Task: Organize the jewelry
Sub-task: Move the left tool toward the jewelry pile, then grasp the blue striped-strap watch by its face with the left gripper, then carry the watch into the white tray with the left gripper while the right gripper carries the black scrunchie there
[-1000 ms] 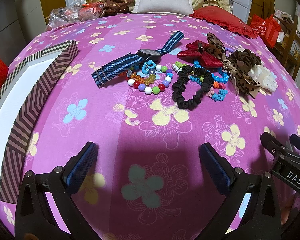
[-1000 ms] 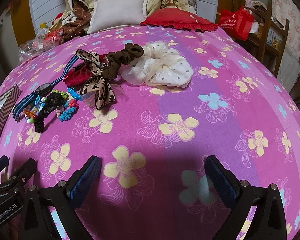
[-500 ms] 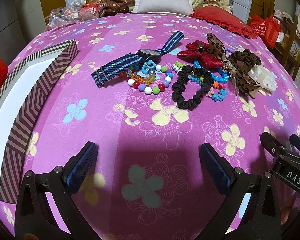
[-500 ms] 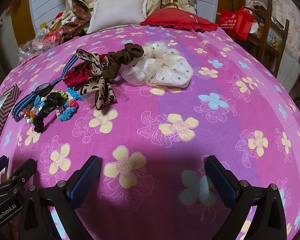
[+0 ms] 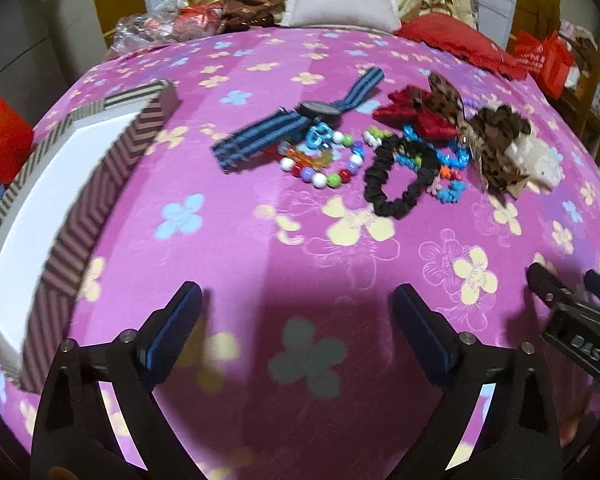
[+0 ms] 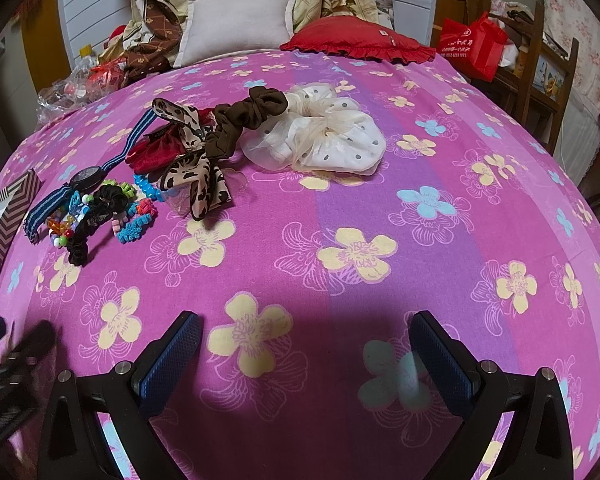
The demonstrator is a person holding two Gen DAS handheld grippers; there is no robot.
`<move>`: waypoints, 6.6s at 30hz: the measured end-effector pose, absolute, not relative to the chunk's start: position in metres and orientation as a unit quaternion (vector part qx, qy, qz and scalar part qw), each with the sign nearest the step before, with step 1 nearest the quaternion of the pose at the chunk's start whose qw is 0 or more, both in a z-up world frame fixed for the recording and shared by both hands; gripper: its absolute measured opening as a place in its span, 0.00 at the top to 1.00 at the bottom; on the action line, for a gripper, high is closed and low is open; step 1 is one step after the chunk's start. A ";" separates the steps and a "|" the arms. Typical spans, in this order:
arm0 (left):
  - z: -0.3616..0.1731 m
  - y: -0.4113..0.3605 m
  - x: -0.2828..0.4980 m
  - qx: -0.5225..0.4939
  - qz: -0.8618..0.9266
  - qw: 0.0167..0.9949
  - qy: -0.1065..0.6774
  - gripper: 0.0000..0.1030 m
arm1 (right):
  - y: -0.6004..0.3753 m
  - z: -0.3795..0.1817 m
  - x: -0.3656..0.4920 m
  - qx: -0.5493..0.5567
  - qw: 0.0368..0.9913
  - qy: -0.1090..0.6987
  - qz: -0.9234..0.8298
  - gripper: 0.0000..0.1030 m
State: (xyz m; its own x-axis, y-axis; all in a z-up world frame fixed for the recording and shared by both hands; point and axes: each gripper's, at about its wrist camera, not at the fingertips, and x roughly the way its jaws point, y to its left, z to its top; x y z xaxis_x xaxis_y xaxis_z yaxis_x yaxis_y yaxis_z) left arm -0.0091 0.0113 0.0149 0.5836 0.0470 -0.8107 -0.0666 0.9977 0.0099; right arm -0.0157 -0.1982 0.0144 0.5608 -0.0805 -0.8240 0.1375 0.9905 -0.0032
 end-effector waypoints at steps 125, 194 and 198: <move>0.021 0.015 0.178 0.086 -0.151 0.827 0.535 0.59 | -0.180 0.025 -0.053 0.064 0.877 0.475 -0.017 0.24; 0.175 0.138 -0.102 -0.088 -0.112 0.921 0.363 0.60 | -0.111 0.150 -0.109 0.077 0.911 0.396 0.080 0.96; 0.187 0.148 -0.106 -0.082 -0.098 0.929 0.347 0.60 | -0.108 0.156 -0.114 0.083 0.913 0.389 0.092 0.96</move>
State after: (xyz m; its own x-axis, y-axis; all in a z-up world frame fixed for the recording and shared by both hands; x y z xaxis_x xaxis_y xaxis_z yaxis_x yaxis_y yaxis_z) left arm -0.1059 0.1482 0.1867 0.7394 -0.2383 -0.6297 0.1249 0.9676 -0.2195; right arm -0.1138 -0.1077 0.1562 0.6800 0.2317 -0.6956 -0.1032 0.9696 0.2220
